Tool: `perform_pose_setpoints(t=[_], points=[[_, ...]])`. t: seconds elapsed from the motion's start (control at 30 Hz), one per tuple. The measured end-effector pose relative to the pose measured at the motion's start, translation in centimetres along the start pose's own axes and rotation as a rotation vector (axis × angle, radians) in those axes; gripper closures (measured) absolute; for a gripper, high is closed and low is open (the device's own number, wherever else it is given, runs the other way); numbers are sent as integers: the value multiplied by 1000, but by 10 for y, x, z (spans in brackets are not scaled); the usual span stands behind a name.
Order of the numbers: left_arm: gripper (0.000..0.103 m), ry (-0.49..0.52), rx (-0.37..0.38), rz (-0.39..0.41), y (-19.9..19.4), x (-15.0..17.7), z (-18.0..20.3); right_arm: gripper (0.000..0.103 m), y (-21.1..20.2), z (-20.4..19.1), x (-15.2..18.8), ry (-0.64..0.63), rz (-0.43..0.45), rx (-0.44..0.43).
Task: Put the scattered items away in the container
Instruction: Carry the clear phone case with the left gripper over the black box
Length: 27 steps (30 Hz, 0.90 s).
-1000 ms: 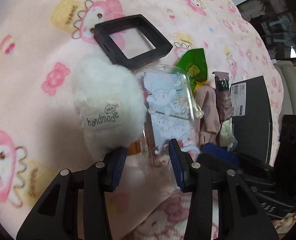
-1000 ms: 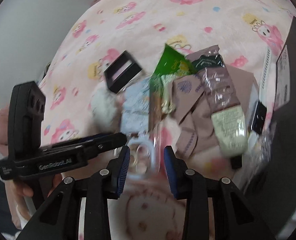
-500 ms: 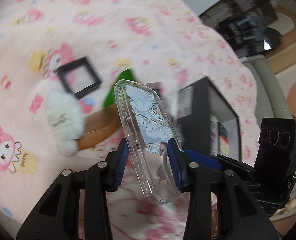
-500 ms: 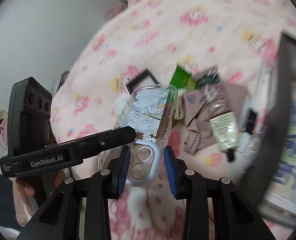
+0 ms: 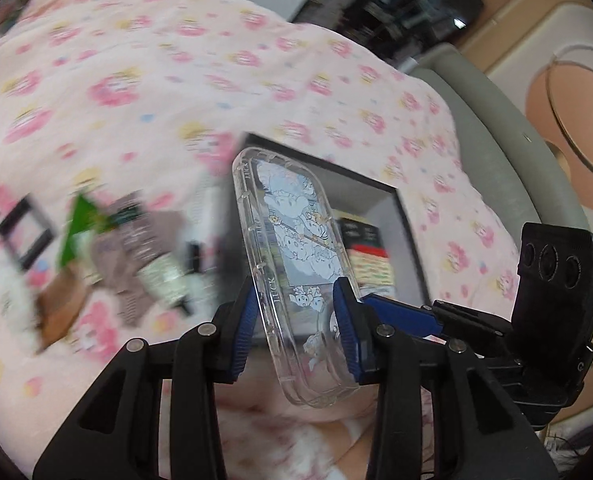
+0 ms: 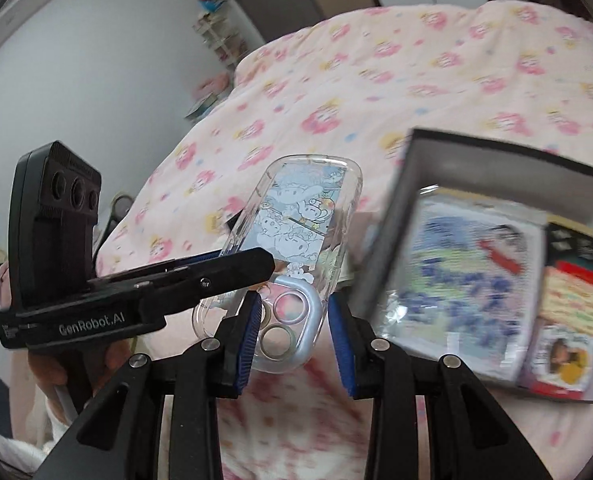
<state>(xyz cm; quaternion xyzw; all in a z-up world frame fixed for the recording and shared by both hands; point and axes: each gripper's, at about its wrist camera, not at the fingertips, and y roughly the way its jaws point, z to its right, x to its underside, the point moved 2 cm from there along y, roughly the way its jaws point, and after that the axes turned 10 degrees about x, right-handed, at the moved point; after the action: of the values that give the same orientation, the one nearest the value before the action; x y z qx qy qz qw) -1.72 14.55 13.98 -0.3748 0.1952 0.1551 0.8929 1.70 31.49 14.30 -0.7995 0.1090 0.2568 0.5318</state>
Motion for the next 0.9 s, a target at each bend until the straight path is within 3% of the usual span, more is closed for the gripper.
perform_pose_setpoints(t=[0.3,0.47,0.63,0.73,0.83,0.9], points=[[66,85,147,-180,136,-56,53,72,-35,125,-20,78,56,146],[66,114,101,-270,199,-28,68,72,-22,182,-3,147,13,181],[66,92,87,-343,230,0,59,72,-2,203,14,171,-63,226],[68,79,106,-400,242,14,56,72,6,205,25,184,-89,189],[68,104,57,-423,252,22,56,72,16,201,31,158,-133,218],[68,92,68,-415,249,20,55,72,17,198,31,144,-135,247]])
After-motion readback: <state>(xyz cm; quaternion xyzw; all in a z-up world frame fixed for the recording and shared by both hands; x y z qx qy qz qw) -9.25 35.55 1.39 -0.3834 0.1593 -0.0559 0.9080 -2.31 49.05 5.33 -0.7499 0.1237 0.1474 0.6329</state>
